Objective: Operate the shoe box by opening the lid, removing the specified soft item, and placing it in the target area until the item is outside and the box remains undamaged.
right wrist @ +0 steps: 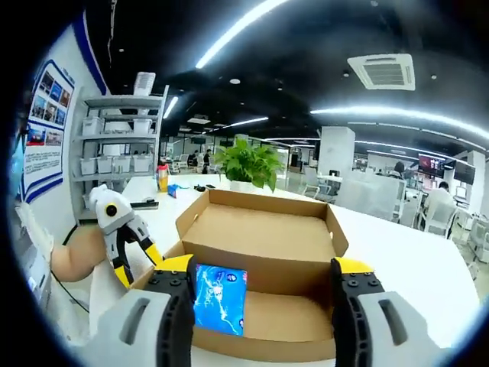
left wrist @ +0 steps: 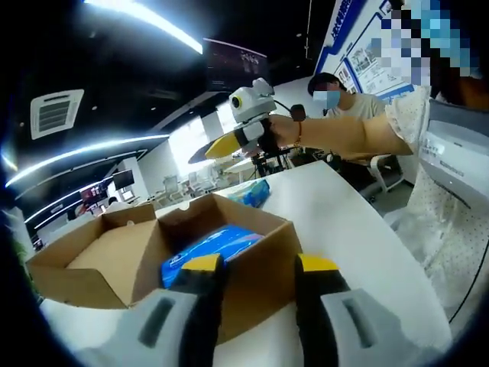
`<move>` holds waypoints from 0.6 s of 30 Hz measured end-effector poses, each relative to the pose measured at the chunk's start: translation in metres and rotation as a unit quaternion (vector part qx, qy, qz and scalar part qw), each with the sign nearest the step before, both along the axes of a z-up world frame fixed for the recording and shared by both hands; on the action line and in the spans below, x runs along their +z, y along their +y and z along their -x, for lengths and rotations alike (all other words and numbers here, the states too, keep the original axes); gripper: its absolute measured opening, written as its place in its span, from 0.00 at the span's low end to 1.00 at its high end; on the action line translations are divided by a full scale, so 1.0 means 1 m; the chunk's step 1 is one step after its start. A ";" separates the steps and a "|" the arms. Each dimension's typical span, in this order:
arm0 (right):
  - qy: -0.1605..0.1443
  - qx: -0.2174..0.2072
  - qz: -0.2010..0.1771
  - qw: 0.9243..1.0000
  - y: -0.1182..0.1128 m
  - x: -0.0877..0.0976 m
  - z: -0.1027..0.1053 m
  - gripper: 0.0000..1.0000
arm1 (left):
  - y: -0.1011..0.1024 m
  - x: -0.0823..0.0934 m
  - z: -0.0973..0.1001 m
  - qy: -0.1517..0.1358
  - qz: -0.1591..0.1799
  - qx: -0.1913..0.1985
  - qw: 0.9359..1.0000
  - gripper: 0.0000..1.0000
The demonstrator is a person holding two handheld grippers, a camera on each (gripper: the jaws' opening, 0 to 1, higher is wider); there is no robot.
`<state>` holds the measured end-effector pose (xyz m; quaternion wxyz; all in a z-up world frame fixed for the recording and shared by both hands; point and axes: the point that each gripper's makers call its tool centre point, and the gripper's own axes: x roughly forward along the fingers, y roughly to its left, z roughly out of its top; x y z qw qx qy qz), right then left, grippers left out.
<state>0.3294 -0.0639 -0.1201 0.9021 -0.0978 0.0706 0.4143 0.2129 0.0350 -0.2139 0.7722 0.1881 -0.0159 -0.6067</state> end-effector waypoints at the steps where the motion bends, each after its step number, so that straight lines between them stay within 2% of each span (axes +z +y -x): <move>1: 0.006 0.000 0.008 1.000 0.003 0.002 -0.002 0.74 | 0.000 0.000 0.000 0.000 0.000 0.000 1.000 0.37; 3: 0.011 0.003 0.016 1.000 0.007 0.004 -0.002 0.75 | 0.000 0.000 0.000 0.000 0.000 0.000 1.000 0.37; 8: 0.025 0.029 0.062 0.997 0.032 0.004 0.008 0.77 | -0.001 -0.001 0.001 -0.002 -0.003 0.002 1.000 0.38; 13: 0.045 0.055 0.076 0.995 0.058 0.001 0.017 0.79 | 0.000 -0.001 0.001 -0.003 -0.006 0.003 1.000 0.38; 18: 0.057 0.056 0.129 0.988 0.069 -0.012 0.008 0.79 | 0.000 -0.001 0.001 -0.003 -0.006 0.003 1.000 0.38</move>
